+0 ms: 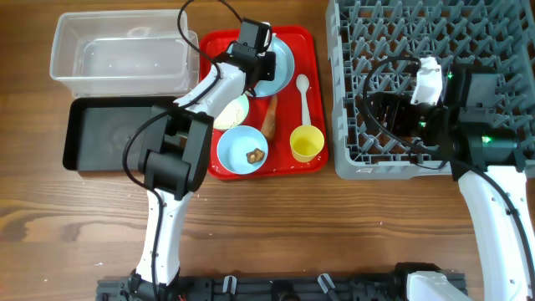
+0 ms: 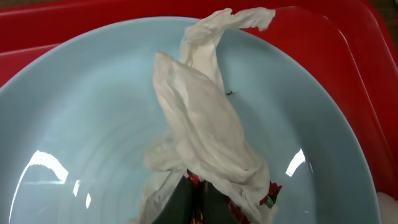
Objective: Sort waste into correct bins and load items into the dishwasher rack
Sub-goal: 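Grasp the red-and-white wrapper on the white plate with the left gripper, then drop the wrapper into the clear plastic bin with the left gripper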
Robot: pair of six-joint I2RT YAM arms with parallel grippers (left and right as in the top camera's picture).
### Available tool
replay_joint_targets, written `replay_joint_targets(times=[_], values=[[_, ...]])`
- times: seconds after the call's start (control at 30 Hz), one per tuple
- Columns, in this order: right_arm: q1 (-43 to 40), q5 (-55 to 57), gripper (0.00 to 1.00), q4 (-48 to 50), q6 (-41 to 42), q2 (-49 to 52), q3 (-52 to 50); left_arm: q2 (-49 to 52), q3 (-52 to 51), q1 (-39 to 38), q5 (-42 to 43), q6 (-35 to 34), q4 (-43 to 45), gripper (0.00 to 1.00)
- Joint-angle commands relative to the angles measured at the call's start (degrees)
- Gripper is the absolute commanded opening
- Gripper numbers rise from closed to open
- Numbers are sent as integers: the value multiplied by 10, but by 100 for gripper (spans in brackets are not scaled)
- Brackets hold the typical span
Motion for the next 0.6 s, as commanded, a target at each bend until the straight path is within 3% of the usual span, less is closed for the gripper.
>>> replay_joint_targets(times=[0.0, 0.17, 0.33, 0.57], values=[[3, -13, 100, 0, 8, 4, 11, -85, 4, 17, -2, -6, -8, 4], [3, -13, 100, 0, 8, 4, 11, -208, 4, 59, -2, -6, -35, 4], [3, -13, 100, 1, 8, 4, 11, -269, 4, 120, -4, -8, -92, 4], [3, -13, 100, 2, 8, 4, 11, -211, 2, 241, -34, -120, -145, 4]])
